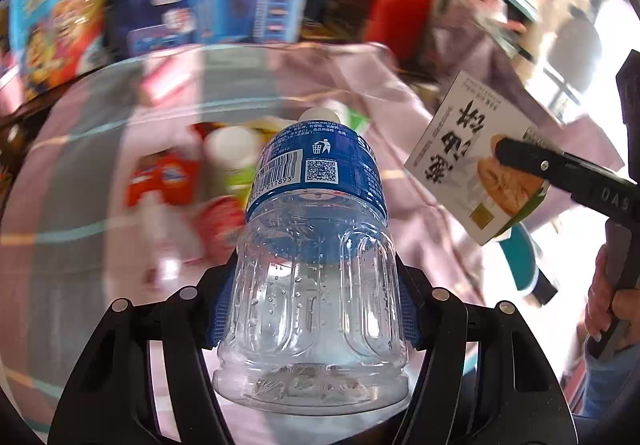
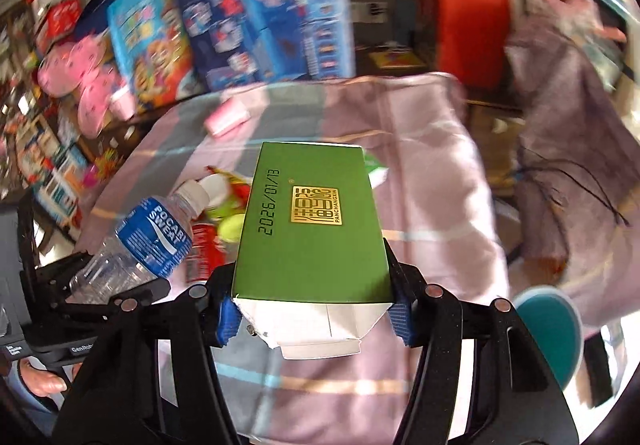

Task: Collect trash
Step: 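Carry bottle and box to the teal bucket and open both tools to drop them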

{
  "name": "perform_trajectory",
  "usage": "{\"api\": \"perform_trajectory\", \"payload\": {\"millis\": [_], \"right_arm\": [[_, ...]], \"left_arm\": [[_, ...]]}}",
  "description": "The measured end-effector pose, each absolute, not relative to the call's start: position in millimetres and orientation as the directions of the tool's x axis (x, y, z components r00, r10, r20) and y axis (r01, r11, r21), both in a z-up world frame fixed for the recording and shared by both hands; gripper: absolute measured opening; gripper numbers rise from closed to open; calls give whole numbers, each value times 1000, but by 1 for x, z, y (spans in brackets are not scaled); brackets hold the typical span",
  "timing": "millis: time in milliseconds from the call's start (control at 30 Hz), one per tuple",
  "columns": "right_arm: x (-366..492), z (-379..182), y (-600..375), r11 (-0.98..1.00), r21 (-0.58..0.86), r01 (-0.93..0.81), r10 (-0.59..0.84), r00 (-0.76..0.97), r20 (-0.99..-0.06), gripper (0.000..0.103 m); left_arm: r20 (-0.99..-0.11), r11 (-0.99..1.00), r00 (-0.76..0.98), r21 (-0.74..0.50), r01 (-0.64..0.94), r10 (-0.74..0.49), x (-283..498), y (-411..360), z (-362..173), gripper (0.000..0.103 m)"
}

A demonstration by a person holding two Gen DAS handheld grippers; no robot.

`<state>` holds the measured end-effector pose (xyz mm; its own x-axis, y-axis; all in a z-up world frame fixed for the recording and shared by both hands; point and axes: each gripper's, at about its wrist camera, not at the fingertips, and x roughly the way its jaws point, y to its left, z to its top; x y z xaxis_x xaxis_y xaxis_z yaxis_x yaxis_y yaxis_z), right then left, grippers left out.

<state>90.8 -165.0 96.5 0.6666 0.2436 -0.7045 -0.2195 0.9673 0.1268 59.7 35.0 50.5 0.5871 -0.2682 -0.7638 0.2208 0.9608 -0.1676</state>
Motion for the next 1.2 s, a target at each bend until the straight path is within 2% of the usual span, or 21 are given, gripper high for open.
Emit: {"api": "perform_trajectory", "payload": {"millis": [267, 533, 800, 1000, 1067, 1200], "right_arm": [[54, 98, -298, 989, 134, 57, 49, 736, -675, 56], [25, 48, -423, 924, 182, 336, -105, 682, -724, 56], [15, -12, -486, 857, 231, 461, -106, 597, -796, 56], [24, -38, -501, 839, 244, 487, -81, 554, -829, 56], [29, -45, -503, 838, 248, 485, -66, 542, -838, 56], [35, -53, -501, 840, 253, 480, -49, 530, -846, 57]], "left_arm": [[-784, 864, 478, -139, 484, -395, 69, -95, 51, 65], [-832, 734, 334, -122, 668, -443, 82, -236, 23, 65], [-894, 654, 190, -139, 744, -405, 95, -334, -38, 65], [-932, 645, 121, -138, 752, -341, 105, -371, -83, 66], [-938, 650, 121, -129, 749, -325, 114, -378, -89, 68], [-939, 668, 135, -119, 735, -316, 124, -376, -92, 82]]}}
